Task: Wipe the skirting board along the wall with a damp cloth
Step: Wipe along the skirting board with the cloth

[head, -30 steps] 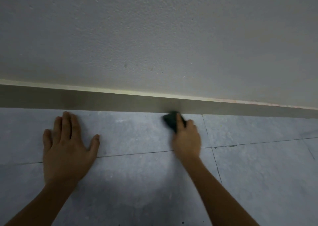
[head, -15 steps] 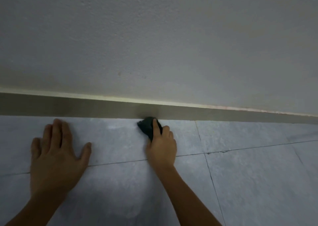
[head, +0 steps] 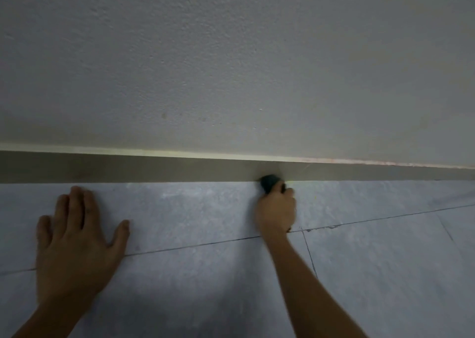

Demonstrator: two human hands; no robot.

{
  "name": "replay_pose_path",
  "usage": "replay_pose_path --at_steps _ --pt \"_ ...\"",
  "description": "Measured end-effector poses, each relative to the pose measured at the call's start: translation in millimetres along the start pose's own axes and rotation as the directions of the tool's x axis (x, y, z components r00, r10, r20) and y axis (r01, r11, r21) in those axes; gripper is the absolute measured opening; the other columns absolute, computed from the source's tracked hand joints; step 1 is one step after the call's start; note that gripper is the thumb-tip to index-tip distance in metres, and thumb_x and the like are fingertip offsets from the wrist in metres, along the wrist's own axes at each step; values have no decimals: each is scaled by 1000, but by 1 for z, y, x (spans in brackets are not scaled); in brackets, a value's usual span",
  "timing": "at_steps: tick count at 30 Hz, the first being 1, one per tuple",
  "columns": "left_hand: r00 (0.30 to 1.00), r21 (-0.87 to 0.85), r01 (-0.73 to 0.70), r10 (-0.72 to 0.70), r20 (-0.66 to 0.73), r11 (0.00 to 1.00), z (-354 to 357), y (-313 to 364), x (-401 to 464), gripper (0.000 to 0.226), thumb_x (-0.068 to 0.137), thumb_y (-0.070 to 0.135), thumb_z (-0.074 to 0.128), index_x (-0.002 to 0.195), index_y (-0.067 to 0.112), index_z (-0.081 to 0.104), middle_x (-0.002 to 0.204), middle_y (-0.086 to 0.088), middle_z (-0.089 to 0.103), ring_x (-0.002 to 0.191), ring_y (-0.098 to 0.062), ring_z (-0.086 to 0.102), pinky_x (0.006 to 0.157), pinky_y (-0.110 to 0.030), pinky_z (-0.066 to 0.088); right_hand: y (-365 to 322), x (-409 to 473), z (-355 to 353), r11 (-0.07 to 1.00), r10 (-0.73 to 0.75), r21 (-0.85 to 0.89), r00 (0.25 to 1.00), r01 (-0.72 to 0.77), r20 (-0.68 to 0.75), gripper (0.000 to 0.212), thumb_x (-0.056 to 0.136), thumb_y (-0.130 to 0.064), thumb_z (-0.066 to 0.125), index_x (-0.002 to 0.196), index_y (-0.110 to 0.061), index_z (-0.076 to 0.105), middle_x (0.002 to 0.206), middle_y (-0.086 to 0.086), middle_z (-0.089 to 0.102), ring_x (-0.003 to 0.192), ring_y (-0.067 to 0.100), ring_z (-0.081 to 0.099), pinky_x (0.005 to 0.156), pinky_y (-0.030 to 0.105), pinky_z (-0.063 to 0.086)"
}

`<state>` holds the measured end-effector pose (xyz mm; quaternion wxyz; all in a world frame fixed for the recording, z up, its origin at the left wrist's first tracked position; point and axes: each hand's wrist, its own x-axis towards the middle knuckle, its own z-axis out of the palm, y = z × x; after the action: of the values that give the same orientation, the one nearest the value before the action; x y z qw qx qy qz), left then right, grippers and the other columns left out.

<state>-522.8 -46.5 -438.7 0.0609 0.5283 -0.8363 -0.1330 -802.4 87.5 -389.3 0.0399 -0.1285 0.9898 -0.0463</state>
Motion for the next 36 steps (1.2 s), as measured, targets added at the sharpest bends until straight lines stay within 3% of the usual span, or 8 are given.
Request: replay_pose_path --at_steps 4,7,11,14,20,25,33,36 --pt "1000 36 -5 5 7 999 -4 4 -3 89 82 60 26 144 -4 24 151 -24 26 139 -39 23 109 -58 21 -57 -82 16 898 -439 42 897 438 50 60 90 -23 44 146 -14 24 132 15 39 112 30 44 91 41 42" --pt "999 13 -18 18 31 1000 -5 6 -4 92 83 63 19 145 -4 22 153 -22 25 141 -36 23 112 -52 16 -64 -88 24 721 -691 39 722 691 -36 58 76 -18 59 133 -17 49 104 15 58 84 31 58 68 39 51" --pt "1000 -42 -23 24 10 999 -16 -8 -12 89 82 61 16 146 -2 17 155 -17 20 143 -30 19 116 -43 9 -15 -42 15 837 -547 -27 837 546 -32 48 79 -13 56 127 -18 53 98 15 60 83 32 56 70 41 49" --pt "992 -37 125 -126 -31 991 -36 -55 -14 90 79 62 5 148 3 6 158 -12 8 146 -24 4 116 -39 -3 2 -30 9 896 -440 -94 896 433 -60 41 81 -11 59 121 -10 55 98 19 59 81 32 54 69 43 50" --pt "967 -45 250 -252 -36 967 -55 -121 -11 92 81 68 3 150 7 -2 159 -12 -3 146 -23 -6 118 -43 -3 -109 -101 32 509 -858 -119 492 852 -146 52 54 -8 79 106 -11 70 86 15 68 70 31 63 60 40 54" --pt "960 -35 277 -278 -44 960 -45 -114 -8 89 83 66 5 150 8 -4 159 -11 -5 146 -22 -7 117 -42 -4 -195 -160 47 332 -943 -169 320 928 -93 47 59 -13 76 106 -13 69 85 12 67 71 28 63 59 36 52" --pt "965 -7 261 -261 -13 965 -62 -134 -15 95 74 64 3 149 6 1 159 -12 1 147 -25 -1 118 -41 0 -124 -115 18 386 -910 -360 414 849 1 57 48 -4 83 103 -6 71 77 20 64 63 37 61 54 43 53" --pt "965 -13 260 -260 -22 966 -64 -134 -19 94 73 66 -2 148 9 -8 159 -10 -6 146 -24 -7 117 -39 -4 -164 -150 30 342 -935 -301 354 890 -18 51 47 -4 82 97 -2 71 74 20 64 62 36 61 52 41 53"
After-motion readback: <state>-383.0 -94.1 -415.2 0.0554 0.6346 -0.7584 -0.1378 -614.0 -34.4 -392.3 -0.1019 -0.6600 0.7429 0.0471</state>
